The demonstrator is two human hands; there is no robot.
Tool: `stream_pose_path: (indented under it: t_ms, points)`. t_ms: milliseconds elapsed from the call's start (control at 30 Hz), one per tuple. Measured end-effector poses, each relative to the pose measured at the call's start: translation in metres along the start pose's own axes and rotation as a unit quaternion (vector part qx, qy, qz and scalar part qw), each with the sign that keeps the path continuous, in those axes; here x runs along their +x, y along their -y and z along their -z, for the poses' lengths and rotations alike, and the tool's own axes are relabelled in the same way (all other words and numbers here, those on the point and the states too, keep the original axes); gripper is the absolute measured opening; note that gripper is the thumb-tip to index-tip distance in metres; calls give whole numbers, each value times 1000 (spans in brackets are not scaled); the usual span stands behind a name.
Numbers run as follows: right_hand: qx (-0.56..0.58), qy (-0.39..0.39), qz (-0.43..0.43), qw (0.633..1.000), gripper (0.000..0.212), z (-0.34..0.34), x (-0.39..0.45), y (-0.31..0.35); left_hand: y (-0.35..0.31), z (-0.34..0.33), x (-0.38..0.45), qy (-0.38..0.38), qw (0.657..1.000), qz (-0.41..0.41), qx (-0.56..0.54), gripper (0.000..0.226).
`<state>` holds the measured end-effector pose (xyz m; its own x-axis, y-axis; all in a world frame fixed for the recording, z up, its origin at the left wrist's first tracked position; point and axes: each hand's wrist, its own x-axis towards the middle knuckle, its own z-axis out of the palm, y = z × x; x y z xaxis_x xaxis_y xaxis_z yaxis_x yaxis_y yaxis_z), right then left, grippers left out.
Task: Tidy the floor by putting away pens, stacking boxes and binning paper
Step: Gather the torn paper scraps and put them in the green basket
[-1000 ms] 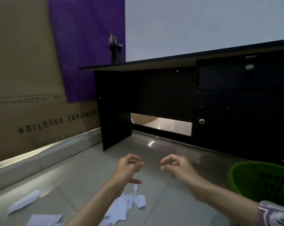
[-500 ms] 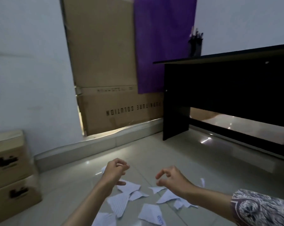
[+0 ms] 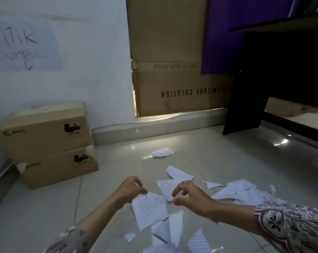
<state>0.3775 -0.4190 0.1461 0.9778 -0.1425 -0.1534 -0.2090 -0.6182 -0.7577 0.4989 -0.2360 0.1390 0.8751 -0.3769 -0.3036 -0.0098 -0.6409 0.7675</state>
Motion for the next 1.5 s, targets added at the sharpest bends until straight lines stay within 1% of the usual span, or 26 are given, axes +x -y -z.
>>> stream_pose_path:
  t_ms: [100,267,400,500,600,733,867,967,1067,1100,1233,1333,1433,1500]
  points:
    - [1,36,-5,999,11,-11,-1,-13,24,-6,1,29,997,4,73,26]
    - [1,68,-15,998,9,-24,2,-40,69,-31,-4,68,980,24,185,44]
    - [-8,70,-33,997,8,-28,4,-58,107,-52,-18,121,961,51,245,51]
    - [-7,73,-41,996,9,-35,5,-67,135,-65,-28,151,951,65,261,56]
    - [-6,75,-43,996,6,-45,5,-73,155,-77,-36,146,942,57,298,69]
    - [-7,103,-45,994,13,-55,4,-77,172,-90,-39,105,929,25,353,77]
    - [4,107,-55,993,10,-63,4,-84,179,-94,-34,99,940,19,326,74]
    - [-4,117,-57,992,11,-69,2,-91,179,-93,-31,105,952,31,286,57]
    - [-35,126,-57,990,14,-74,-1,-99,184,-91,-26,107,960,20,259,41]
    - [-50,129,-60,989,16,-77,-2,-102,185,-90,-25,103,960,15,258,38]
    - [-94,136,-74,983,24,-91,-10,-114,182,-81,-23,102,966,-9,238,39]
    - [-139,144,-76,977,31,-100,-14,-120,180,-72,-19,90,979,-12,181,40]
    - [-181,140,-76,971,49,-111,-17,-125,176,-67,-15,77,989,-17,122,38]
    - [-201,135,-74,967,55,-119,-17,-126,171,-66,-15,75,994,-21,80,39]
